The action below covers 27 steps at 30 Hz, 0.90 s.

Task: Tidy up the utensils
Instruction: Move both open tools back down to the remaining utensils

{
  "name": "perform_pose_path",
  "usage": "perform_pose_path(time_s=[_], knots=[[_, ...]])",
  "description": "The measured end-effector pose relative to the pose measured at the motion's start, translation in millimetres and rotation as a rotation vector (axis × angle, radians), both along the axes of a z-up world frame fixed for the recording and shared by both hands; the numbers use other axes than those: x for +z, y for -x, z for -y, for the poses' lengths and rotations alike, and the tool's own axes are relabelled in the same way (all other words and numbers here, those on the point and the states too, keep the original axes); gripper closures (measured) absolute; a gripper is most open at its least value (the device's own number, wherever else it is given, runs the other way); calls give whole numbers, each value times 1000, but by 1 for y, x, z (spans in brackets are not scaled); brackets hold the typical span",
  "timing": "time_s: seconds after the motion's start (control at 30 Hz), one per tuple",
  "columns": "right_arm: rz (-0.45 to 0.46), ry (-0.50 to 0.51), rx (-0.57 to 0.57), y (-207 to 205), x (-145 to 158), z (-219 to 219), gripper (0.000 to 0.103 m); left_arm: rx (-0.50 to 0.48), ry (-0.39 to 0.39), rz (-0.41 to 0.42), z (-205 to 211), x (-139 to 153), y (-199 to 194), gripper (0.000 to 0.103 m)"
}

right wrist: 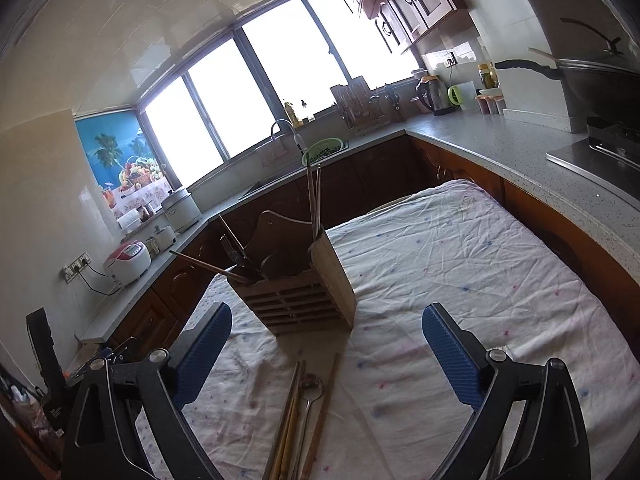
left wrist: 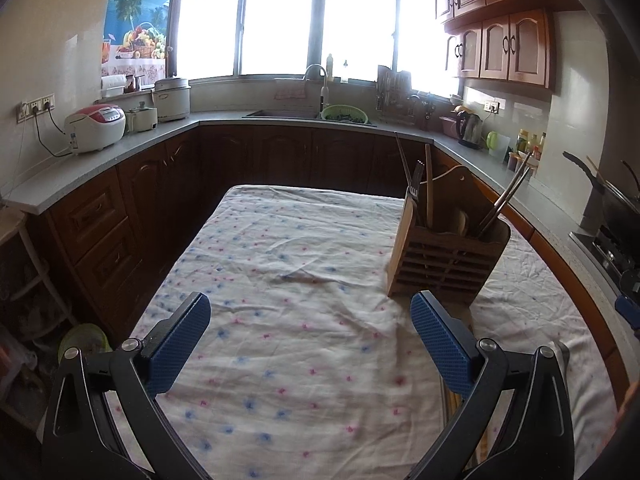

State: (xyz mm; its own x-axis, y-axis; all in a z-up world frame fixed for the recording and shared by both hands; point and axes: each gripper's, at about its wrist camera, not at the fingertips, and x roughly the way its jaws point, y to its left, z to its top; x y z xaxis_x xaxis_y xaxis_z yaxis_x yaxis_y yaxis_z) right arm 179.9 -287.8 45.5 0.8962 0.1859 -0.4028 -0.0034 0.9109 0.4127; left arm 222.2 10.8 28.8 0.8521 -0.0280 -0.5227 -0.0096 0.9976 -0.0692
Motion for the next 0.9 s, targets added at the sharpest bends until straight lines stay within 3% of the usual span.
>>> perform_pose_path(time_s=[0.47,0.9], knots=[[-87,58,63,42,-38,-26,3,-25,18,-77,-1,-25,39,1],[-163,55,81,26,-60,-32,3,-99,60,-178,19,-46,17,1]])
